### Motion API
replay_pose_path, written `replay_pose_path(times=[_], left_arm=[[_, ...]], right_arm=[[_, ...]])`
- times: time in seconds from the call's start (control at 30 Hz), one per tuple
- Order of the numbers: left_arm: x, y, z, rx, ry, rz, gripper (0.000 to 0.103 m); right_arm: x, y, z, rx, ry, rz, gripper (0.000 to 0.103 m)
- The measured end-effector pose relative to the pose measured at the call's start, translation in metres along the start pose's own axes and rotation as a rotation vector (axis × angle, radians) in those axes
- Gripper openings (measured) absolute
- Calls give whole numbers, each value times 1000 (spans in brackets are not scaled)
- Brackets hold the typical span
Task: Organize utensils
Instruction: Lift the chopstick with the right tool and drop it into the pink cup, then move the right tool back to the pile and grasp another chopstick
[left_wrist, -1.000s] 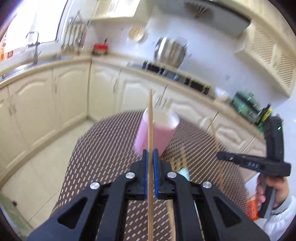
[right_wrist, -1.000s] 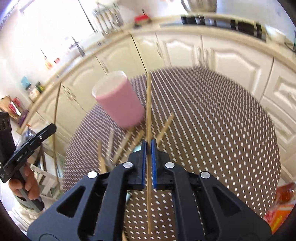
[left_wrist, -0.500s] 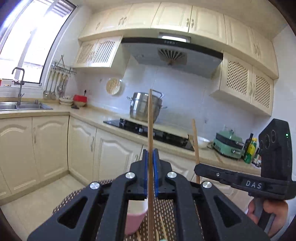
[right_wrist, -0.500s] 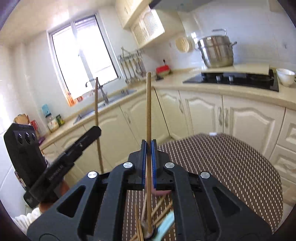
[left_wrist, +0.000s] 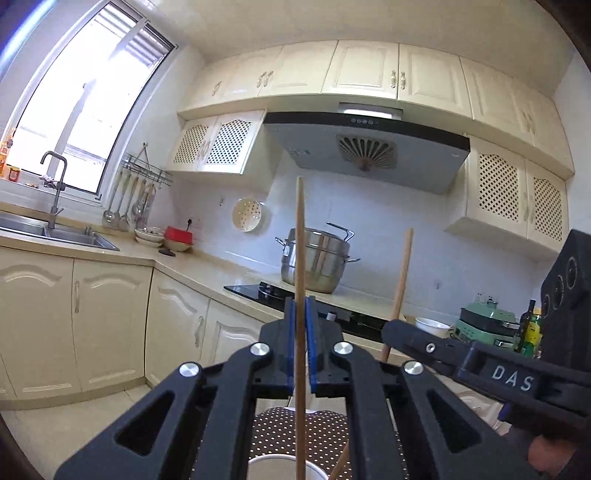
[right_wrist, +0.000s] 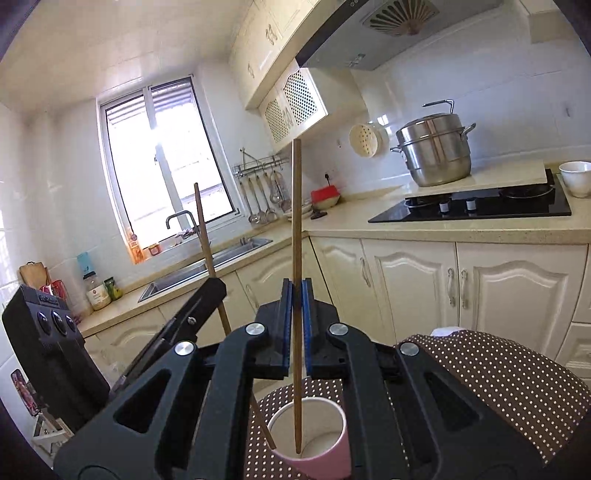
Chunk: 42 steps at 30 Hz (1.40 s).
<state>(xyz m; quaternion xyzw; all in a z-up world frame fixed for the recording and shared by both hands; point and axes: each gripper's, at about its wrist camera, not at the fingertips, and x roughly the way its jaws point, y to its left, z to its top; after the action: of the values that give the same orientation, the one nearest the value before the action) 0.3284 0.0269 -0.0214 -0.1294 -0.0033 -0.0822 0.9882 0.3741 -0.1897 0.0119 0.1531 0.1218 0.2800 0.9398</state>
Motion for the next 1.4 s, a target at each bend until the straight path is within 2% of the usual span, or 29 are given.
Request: replay_pose_path(times=[0.27,0.53,0.57,0.63,0.8,0.93,1.3,1.33,1.4], left_arm=[[2,10,-27,36,73,15,6],[-7,21,-37,27,144,24,7],[-8,20,-38,31,154,25,9],[-12,20,-40,32,175,30,37],[-22,19,-41,46,205,77,51],[-33,19,-39,55,218,98,56],[-52,18,-31,86,265,165,62],[-54,18,-30,87,269,169,63],[-57,18,-29,88,277,176,65]], right_arm=[[5,0,-29,-29,65,-25,6],[-6,8,-44,-57,110,-44,6],[-7,8,-45,-58,112,-46,6],[-10,11,-48,-60,120,-51,6],[-13,13,-55,-59,137,-66,6],[-14,17,-59,-58,152,-76,6],[-20,19,-65,-28,185,-118,7],[-21,18,-65,-22,188,-124,10],[-25,18,-65,-15,185,-133,22]])
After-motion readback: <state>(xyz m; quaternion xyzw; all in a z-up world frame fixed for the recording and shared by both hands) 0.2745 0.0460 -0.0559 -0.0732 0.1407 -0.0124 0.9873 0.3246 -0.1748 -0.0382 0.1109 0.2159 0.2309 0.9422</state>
